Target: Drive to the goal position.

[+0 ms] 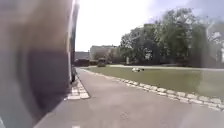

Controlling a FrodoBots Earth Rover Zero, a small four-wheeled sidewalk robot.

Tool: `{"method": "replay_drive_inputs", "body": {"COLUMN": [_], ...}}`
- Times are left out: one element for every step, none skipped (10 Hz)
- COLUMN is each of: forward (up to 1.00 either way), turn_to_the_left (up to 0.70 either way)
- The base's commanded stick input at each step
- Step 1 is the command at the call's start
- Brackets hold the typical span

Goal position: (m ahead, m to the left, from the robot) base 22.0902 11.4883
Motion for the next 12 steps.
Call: {"method": "replay_drive_inputs", "body": {"forward": [1.0, 1.0, 1.0, 1.0, 1.0, 1.0, 1.0, 1.0, 1.0, 1.0, 1.0, 1.0], "turn_to_the_left": [0.01, 0.01, 0.01, 0.01, 0.01, 0.01, 0.11, 0.41, 0.41, 0.41, 0.41, 0.41]}}
